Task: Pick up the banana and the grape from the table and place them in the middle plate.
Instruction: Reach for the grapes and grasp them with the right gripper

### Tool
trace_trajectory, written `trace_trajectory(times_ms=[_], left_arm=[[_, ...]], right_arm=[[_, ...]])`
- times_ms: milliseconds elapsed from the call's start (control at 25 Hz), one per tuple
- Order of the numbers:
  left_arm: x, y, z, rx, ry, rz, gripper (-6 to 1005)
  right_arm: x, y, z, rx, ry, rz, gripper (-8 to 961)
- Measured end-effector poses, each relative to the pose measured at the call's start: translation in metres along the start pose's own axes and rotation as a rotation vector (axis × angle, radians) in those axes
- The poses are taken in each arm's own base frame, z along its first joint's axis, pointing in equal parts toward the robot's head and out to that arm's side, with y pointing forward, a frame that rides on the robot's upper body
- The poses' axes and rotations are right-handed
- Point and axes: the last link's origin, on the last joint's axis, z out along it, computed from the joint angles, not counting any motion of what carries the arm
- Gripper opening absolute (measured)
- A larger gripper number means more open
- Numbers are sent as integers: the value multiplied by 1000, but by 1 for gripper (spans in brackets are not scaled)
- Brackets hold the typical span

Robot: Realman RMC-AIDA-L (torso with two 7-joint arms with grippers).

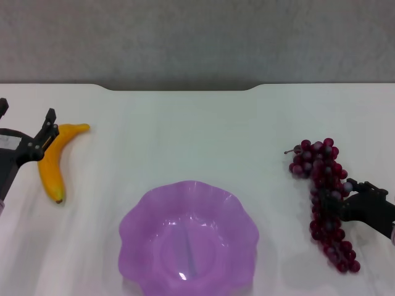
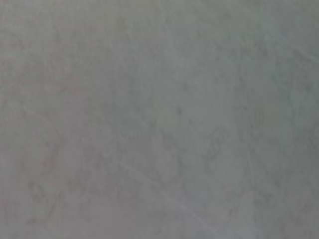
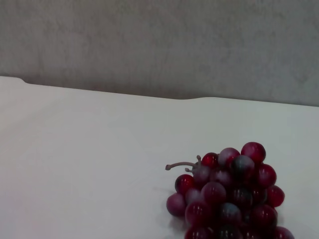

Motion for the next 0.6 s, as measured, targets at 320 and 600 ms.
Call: trace_trajectory(times_ms=[320,600], left_arm=[[1,1,0,0,4,-3,904],[0,1,0,1,2,-2,904]], right_arm=[[0,1,0,-2,1,-1,701],[0,0,0,-1,0,3,627]])
